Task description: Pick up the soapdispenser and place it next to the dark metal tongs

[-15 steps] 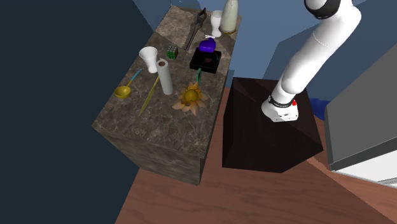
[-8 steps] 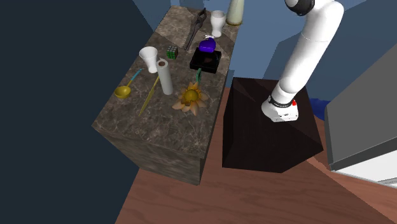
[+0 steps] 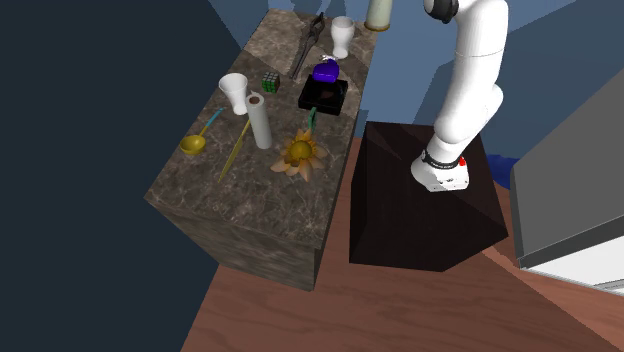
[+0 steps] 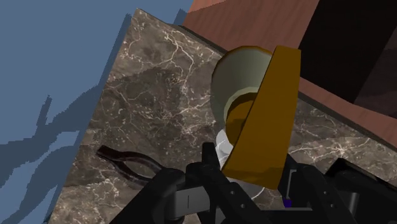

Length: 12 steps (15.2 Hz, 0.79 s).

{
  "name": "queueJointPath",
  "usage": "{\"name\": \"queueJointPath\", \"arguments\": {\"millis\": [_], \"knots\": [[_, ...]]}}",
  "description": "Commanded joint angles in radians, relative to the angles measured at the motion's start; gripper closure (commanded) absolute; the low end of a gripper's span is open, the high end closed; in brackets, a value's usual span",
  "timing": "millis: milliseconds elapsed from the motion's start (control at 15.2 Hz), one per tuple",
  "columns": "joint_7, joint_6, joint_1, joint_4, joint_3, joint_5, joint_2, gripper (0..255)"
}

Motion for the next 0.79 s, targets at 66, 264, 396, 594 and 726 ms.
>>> {"name": "queueJointPath", "arguments": {"millis": [66, 264, 396, 594, 726], "knots": [[-0.007, 0.046, 0.011, -0.058, -0.001, -0.007, -0.013, 255], [-0.008, 0.098, 0.029, -0.128, -0.002, -0.019, -0.033, 255], [-0.008, 0.131, 0.039, -0.171, -0.002, -0.026, -0.044, 255], [-0.009, 0.178, 0.052, -0.23, -0.001, -0.033, -0.058, 255], [-0.01, 0.209, 0.058, -0.267, -0.001, -0.037, -0.065, 255]]}}
